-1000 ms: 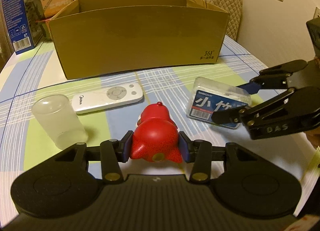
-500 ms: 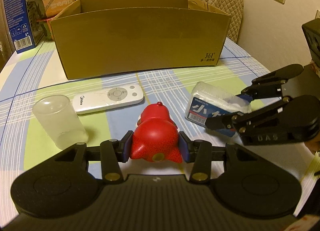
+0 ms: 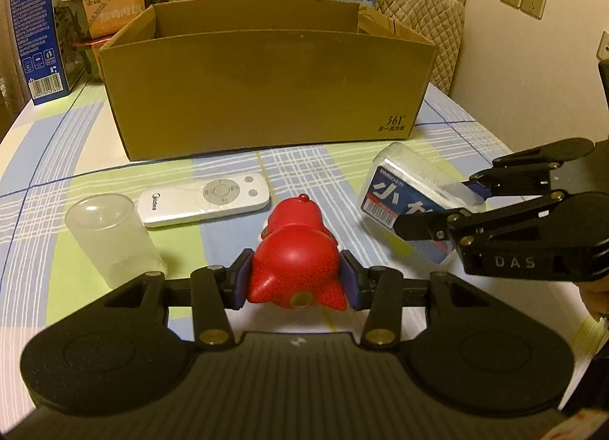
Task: Organize rigid objects
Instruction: 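Grasp the clear plastic box with the right gripper while the left gripper holds the bird, then carry the red bird and clear plastic box with both grippers over the cardboard box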
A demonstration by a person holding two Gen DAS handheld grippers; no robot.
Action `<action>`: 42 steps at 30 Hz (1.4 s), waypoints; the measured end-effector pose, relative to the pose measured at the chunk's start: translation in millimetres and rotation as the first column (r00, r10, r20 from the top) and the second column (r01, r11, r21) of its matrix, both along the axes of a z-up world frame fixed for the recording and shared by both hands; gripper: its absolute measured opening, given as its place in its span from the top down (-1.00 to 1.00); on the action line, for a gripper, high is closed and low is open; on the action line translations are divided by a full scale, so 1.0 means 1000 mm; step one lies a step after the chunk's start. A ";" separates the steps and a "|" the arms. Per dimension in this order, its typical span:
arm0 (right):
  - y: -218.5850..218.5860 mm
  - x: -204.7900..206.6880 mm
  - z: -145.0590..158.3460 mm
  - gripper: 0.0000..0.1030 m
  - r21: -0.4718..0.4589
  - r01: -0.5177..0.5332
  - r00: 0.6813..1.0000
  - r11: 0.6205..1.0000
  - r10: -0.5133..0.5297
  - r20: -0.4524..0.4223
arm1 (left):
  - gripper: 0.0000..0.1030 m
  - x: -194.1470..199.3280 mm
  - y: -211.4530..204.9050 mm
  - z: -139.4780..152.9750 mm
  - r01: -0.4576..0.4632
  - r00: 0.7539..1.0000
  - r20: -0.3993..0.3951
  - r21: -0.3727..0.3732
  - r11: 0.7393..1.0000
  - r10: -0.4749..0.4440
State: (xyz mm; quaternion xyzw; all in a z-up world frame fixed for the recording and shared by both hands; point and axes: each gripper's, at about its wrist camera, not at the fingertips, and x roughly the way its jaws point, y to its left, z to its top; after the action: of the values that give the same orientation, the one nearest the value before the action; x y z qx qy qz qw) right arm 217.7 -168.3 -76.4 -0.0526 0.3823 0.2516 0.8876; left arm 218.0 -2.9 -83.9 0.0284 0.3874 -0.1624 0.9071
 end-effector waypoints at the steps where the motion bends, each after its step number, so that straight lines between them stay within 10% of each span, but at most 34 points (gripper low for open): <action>1: -0.002 0.000 0.001 0.45 0.008 0.009 1.000 1.000 -0.009 0.001 | 0.18 0.000 0.000 0.001 -0.001 1.000 0.003 0.002 1.000 0.001; 42: -0.032 0.004 0.127 0.44 0.069 0.176 0.979 0.982 -0.182 0.094 | 0.18 0.017 -0.005 0.118 -0.030 0.995 0.096 -0.005 1.000 0.030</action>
State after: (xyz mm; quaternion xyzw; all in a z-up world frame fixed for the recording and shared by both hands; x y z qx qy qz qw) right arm 221.4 -200.4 50.9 -0.0036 0.3329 0.1791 0.9258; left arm 234.8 -7.8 34.6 0.0287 0.3435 -0.1478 0.9270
